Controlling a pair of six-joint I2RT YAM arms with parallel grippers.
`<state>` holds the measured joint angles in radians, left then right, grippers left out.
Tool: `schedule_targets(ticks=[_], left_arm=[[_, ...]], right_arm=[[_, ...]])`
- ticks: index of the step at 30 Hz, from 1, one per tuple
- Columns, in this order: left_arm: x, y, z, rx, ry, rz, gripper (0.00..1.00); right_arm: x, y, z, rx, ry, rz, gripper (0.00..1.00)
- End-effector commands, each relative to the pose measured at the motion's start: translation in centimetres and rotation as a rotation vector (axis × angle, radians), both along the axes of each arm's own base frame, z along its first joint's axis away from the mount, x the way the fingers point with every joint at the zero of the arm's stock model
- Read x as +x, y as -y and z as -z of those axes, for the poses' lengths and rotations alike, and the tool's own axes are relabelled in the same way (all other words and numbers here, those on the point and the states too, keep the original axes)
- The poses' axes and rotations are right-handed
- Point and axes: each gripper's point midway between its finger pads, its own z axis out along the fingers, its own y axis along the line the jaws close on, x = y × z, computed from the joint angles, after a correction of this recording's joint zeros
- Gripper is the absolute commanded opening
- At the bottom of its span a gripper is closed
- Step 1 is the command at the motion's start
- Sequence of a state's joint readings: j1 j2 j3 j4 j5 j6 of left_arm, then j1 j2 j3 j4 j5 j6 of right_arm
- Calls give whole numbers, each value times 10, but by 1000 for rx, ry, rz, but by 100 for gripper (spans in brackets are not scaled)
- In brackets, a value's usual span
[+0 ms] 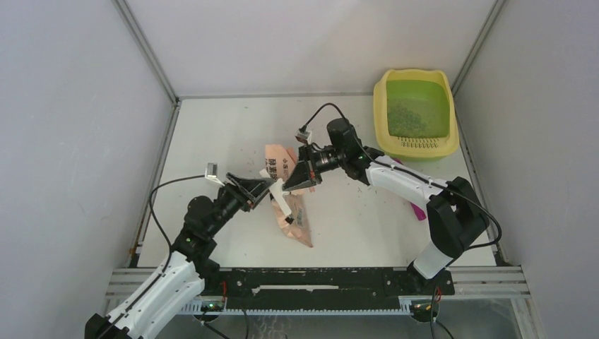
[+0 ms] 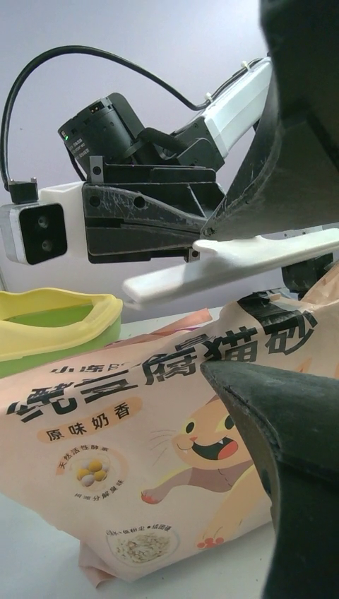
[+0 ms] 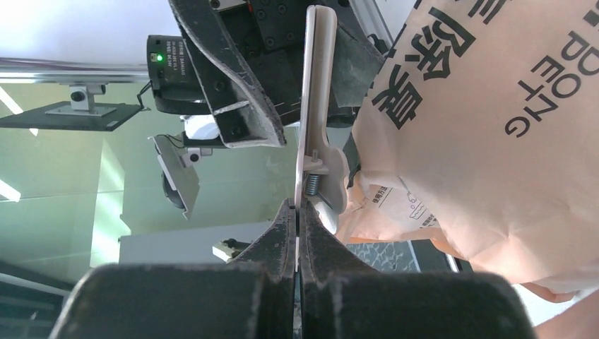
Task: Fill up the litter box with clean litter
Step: Pick up the clamp at the center of the board.
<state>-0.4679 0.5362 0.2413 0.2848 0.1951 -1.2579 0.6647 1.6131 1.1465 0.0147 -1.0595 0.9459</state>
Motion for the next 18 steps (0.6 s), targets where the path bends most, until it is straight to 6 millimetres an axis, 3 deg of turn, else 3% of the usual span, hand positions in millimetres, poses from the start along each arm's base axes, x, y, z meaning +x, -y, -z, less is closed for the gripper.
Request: schedule_targets(ticks=[1,7,18], left_arm=[[-1,0,-4,-22,34,9,66],[-1,0,-2,-22,30,11,52],[-1,2,2,-19,21,17,44]], right_arm=[[-4,-6,-5,36,40,-30,0],[2,-6,-4,34,40,-14,0],[1,-9,1,32,33,-20,0]])
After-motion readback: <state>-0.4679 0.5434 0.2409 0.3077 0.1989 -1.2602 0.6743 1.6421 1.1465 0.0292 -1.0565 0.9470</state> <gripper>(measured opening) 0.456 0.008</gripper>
